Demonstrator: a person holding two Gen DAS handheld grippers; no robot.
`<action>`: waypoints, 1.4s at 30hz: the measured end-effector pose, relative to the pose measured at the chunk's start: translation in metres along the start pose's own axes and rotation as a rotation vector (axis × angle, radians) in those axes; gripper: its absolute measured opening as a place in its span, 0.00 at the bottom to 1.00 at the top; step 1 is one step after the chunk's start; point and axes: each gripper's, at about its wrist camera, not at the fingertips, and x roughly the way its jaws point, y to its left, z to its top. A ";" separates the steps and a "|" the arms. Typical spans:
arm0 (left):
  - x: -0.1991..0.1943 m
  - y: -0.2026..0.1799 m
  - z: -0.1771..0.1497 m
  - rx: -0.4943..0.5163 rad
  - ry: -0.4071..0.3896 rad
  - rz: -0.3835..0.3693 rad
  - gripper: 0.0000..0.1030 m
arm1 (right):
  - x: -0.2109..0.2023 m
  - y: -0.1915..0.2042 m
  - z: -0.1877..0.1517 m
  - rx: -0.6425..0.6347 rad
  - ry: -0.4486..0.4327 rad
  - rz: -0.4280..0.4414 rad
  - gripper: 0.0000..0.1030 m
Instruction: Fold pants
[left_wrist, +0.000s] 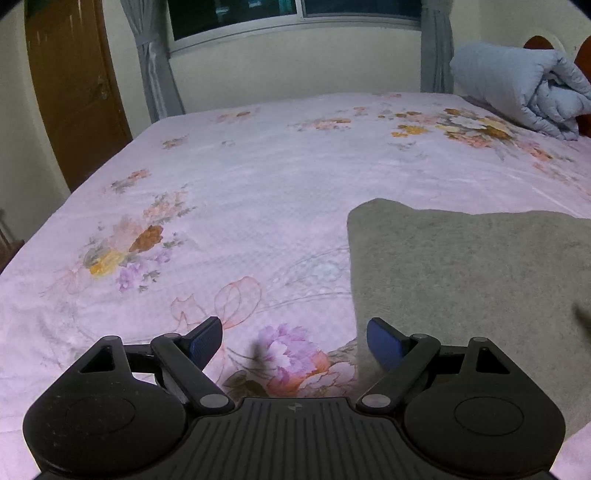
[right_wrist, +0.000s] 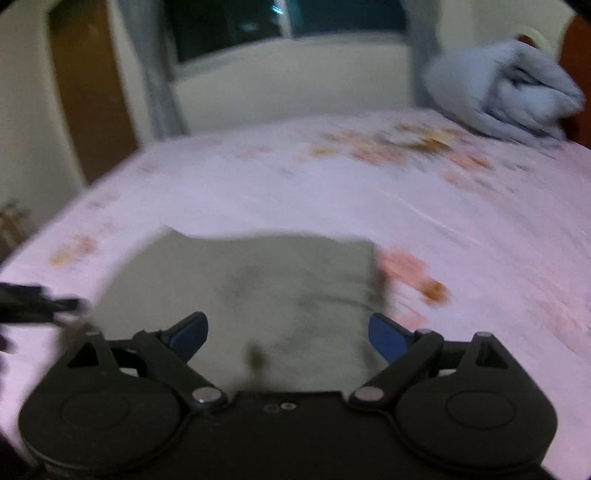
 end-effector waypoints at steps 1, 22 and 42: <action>0.000 -0.001 0.001 0.000 -0.001 0.000 0.83 | 0.001 0.007 0.001 -0.021 -0.006 0.017 0.87; 0.005 0.005 -0.009 -0.053 0.022 -0.005 0.83 | 0.017 -0.030 -0.019 0.104 0.086 -0.062 0.91; 0.017 -0.012 0.003 -0.104 0.039 -0.058 0.83 | 0.019 -0.087 -0.033 0.415 0.118 0.048 0.94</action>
